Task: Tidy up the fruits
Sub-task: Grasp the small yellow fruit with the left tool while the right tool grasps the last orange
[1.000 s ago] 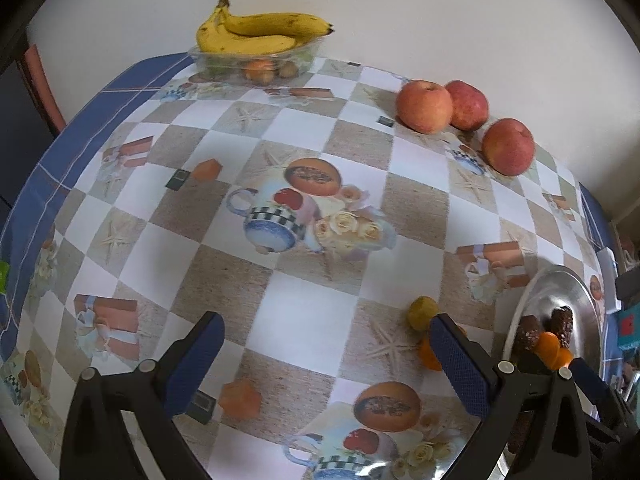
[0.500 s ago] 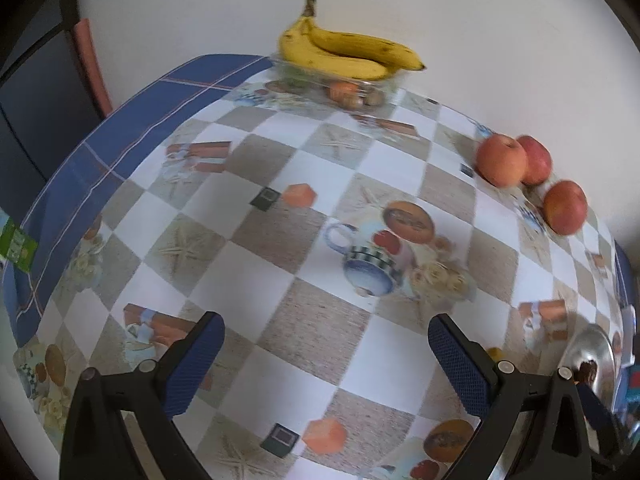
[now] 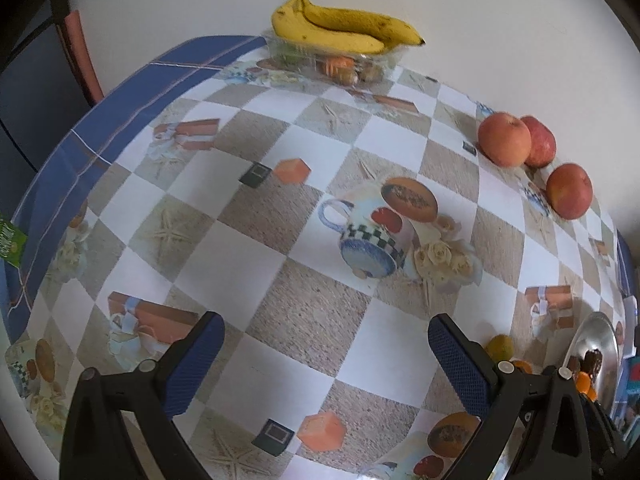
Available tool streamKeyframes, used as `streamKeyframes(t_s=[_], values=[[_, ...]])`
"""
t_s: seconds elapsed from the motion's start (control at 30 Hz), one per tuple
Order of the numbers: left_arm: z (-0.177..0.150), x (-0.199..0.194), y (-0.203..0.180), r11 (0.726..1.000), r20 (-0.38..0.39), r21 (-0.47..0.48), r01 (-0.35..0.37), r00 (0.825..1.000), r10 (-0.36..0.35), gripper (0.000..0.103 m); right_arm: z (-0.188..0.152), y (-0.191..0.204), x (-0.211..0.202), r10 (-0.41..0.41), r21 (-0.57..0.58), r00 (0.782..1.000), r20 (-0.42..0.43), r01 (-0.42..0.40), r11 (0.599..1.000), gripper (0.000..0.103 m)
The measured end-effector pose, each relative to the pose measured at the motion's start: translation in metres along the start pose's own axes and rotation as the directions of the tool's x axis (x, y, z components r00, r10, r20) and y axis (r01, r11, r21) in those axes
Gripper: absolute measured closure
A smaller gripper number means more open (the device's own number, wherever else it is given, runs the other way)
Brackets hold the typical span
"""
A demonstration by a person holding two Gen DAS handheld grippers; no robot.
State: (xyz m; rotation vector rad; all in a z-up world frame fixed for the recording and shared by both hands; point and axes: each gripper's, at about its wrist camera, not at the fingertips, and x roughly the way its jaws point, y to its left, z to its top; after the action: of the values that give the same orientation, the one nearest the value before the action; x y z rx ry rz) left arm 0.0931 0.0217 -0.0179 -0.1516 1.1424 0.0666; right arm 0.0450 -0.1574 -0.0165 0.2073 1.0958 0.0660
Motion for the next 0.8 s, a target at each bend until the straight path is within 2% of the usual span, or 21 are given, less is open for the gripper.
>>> streamKeyframes(t_s=[0.1,0.27,0.37,0.43,0.57,0.7,0.8], values=[[-0.003,0.003,-0.004,1.0,-0.014,0.018,0.003,1.0,-0.002,0.0,-0.001,-0.001,0.004,-0.011,-0.005,1.0,-0.014,0.011,1.0,0.054],[-0.005,0.006,-0.01,0.999,-0.028,0.03,0.019,0.999,-0.018,0.0,-0.004,-0.004,0.014,-0.021,0.001,0.999,-0.036,0.021,1.0,0.057],[-0.006,0.008,-0.012,0.999,-0.04,0.033,0.04,0.998,-0.039,0.0,-0.005,-0.005,0.017,-0.038,-0.005,0.999,-0.037,0.038,0.999,0.065],[-0.006,0.01,-0.014,0.998,-0.049,0.031,0.057,0.997,-0.056,0.0,-0.004,-0.007,0.016,-0.015,0.008,0.999,-0.037,0.015,1.0,0.066],[-0.006,0.01,-0.02,0.992,-0.056,0.01,0.122,0.991,-0.121,0.0,-0.003,-0.01,0.009,0.005,0.021,1.0,-0.018,-0.005,1.0,0.067],[-0.007,0.012,-0.026,0.974,-0.064,-0.047,0.222,0.972,-0.225,0.003,0.003,-0.023,-0.012,0.018,0.069,0.999,0.044,-0.021,0.997,0.067],[-0.01,0.019,-0.034,0.96,-0.1,-0.055,0.275,0.955,-0.279,0.017,0.006,-0.04,-0.028,0.012,0.116,0.996,0.089,-0.022,0.993,0.067]])
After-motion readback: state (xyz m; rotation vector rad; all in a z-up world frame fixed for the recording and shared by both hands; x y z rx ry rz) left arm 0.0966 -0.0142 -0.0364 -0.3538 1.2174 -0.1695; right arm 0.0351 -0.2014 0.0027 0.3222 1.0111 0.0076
